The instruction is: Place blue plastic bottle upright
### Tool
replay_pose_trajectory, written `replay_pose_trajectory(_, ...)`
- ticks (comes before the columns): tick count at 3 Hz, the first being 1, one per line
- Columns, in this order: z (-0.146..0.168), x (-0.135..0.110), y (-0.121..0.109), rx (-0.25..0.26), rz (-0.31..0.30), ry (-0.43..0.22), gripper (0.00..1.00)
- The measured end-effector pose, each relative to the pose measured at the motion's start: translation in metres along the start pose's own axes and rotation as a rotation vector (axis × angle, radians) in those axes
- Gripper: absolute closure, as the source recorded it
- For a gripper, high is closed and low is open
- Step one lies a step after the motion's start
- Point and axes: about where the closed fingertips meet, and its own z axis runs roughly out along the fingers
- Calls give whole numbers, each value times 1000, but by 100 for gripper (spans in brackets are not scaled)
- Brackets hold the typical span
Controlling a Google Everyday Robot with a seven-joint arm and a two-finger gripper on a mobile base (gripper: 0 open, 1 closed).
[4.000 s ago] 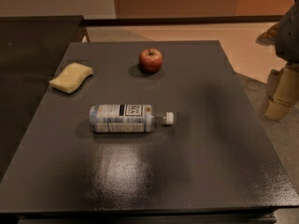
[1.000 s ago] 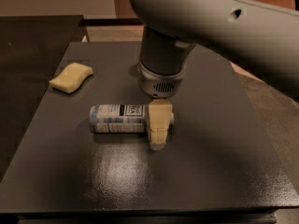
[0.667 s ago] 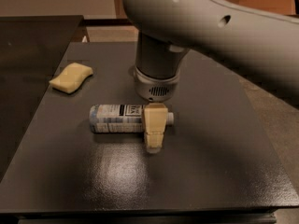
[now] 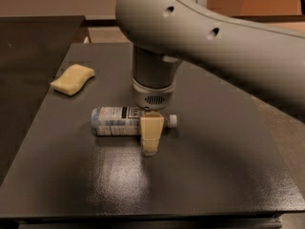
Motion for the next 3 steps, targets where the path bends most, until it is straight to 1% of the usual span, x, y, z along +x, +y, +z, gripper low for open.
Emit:
replay_pose_trajectory(1, 3, -1, 0, -2, 12, 13, 41)
replay_pose_trajectory(2, -2, -2, -6, 7, 15, 17, 64)
replay_pose_trajectory(3, -15, -2, -19, 49, -33, 22, 87)
